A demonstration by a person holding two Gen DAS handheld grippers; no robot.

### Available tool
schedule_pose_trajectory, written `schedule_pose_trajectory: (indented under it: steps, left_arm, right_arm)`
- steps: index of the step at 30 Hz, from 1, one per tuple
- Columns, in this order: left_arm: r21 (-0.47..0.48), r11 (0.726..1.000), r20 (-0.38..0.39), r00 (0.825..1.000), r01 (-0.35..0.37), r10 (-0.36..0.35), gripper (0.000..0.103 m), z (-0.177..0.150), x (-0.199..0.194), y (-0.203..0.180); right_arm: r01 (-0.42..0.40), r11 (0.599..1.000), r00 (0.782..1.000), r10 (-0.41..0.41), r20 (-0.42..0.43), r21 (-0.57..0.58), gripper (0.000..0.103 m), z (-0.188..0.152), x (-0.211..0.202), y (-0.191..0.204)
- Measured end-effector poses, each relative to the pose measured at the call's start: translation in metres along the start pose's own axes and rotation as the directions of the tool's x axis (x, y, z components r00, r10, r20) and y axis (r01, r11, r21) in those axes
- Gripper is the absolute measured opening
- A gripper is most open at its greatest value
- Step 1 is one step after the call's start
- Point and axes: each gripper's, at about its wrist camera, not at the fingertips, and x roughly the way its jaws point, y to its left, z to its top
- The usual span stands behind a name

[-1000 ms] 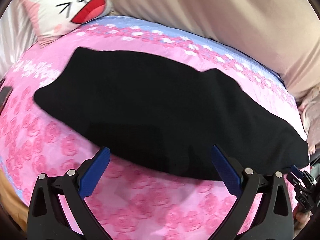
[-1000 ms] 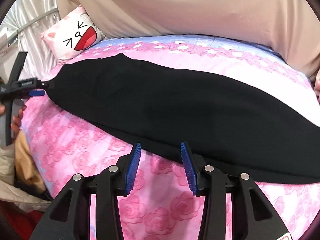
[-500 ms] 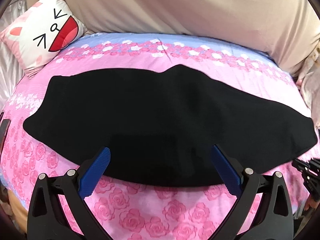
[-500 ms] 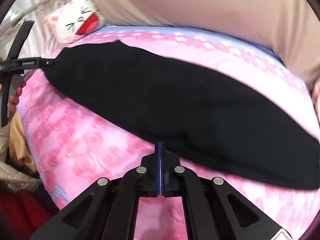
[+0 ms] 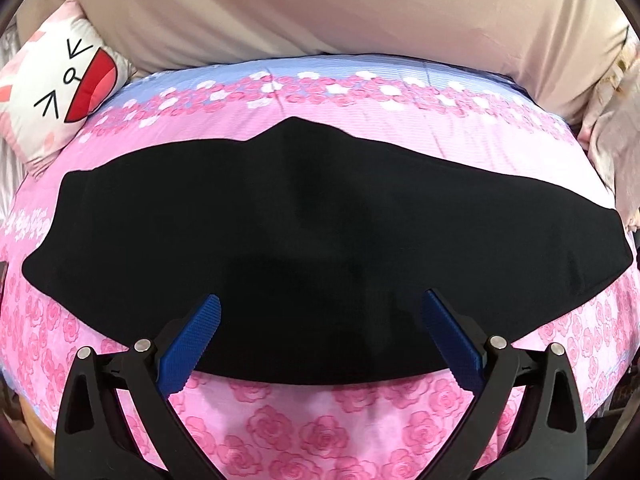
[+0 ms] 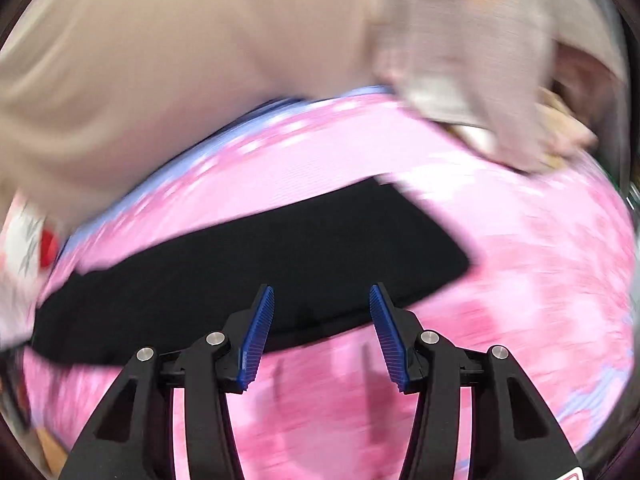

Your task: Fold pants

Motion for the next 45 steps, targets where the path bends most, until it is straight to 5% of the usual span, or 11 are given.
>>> schedule_pose_trajectory:
  steps: [7, 9, 10, 12, 20, 24, 28, 31, 37, 40, 45]
  left_arm:
    - [0.028, 1.000, -0.014, 1.000, -0.002, 0.002, 0.098, 0.004, 0.004, -0.026]
    - [0.038, 0.999, -0.019, 1.000, -0.005, 0.006, 0.098, 0.004, 0.005, -0.033]
    - [0.044, 0.999, -0.020, 1.000, -0.010, 0.011, 0.098, 0.005, 0.005, -0.036]
    - [0.055, 0.998, -0.020, 0.999, -0.024, 0.026, 0.098, 0.006, 0.005, -0.039]
    - [0.039, 0.998, -0.039, 0.998, -0.041, 0.043, 0.098, 0.005, 0.016, -0.035]
    - [0.040, 0.997, -0.054, 0.996, -0.064, 0.066, 0.098, 0.002, 0.024, -0.031]
    - [0.024, 0.995, -0.039, 0.995, -0.095, 0.096, 0.098, 0.006, 0.031, -0.023]
    - [0.015, 0.994, -0.044, 0.993, -0.110, 0.111, 0.098, 0.009, 0.042, -0.017]
    - [0.004, 0.993, -0.041, 0.992, -0.116, 0.116, 0.098, 0.008, 0.044, -0.003]
    - [-0.004, 0.994, -0.029, 0.993, -0.114, 0.113, 0.098, 0.008, 0.044, 0.004]
    - [-0.017, 0.995, -0.035, 0.995, -0.096, 0.096, 0.098, 0.008, 0.049, 0.012]
  right_arm:
    - [-0.001, 1.000, 0.998, 0.001, -0.061, -0.003, 0.049, 0.011, 0.035, -0.029]
    - [0.011, 1.000, 0.996, -0.012, -0.086, -0.017, 0.035, 0.012, 0.049, -0.028]
    - [0.020, 0.999, 0.996, -0.022, -0.089, -0.030, 0.013, 0.012, 0.050, -0.026]
    - [-0.054, 0.998, 0.995, 0.051, -0.087, -0.029, 0.013, 0.016, 0.043, -0.019]
    - [0.056, 0.998, 0.991, -0.060, -0.118, -0.040, 0.015, 0.034, 0.050, -0.058]
    - [0.086, 0.996, 0.996, -0.086, -0.015, -0.017, 0.024, 0.032, 0.029, -0.049]
    - [0.037, 0.995, 0.997, -0.031, 0.068, -0.090, 0.024, 0.039, 0.004, -0.005]
    - [-0.074, 0.979, 0.996, 0.061, -0.072, -0.190, 0.021, 0.033, 0.043, 0.038]
    - [0.039, 0.993, 0.992, -0.053, -0.116, -0.113, 0.025, 0.036, 0.080, 0.059]
    - [-0.107, 0.968, 0.988, 0.079, -0.130, -0.227, 0.025, 0.025, 0.072, 0.129]
    - [-0.365, 0.836, 0.917, 0.246, -0.316, -0.409, 0.025, -0.021, 0.100, 0.264]
